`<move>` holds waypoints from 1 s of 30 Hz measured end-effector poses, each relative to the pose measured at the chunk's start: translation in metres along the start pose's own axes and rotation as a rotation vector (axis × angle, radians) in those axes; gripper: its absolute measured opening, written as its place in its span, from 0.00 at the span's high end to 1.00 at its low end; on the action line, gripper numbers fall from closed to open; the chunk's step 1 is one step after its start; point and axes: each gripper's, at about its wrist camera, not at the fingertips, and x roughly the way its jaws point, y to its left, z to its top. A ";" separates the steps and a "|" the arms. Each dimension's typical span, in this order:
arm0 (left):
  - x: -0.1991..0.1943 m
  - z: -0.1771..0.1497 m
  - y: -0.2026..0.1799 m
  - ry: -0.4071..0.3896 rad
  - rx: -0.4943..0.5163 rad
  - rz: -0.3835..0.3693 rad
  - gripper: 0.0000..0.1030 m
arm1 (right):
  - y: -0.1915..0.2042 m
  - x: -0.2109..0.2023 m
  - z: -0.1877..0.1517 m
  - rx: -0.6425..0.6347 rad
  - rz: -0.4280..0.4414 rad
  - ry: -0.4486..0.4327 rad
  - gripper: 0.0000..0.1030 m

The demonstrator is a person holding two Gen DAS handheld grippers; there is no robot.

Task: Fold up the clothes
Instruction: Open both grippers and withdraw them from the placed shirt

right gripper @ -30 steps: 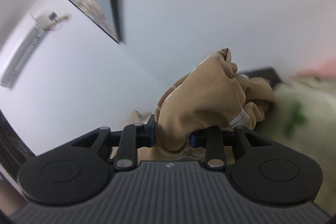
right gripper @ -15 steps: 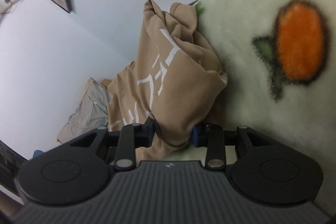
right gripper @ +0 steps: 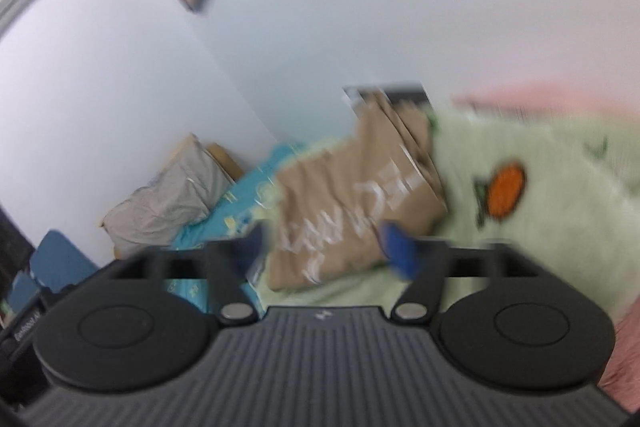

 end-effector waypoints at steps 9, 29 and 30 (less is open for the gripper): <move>-0.093 -0.022 -0.015 -0.126 0.140 0.049 0.00 | 0.051 -0.059 -0.023 -0.279 0.033 -0.159 0.08; -0.101 -0.084 0.014 -0.205 0.225 0.135 0.00 | 0.060 -0.032 -0.099 -0.483 -0.041 -0.283 0.08; -0.100 -0.085 0.016 -0.207 0.216 0.135 0.00 | 0.060 -0.030 -0.100 -0.489 -0.045 -0.286 0.08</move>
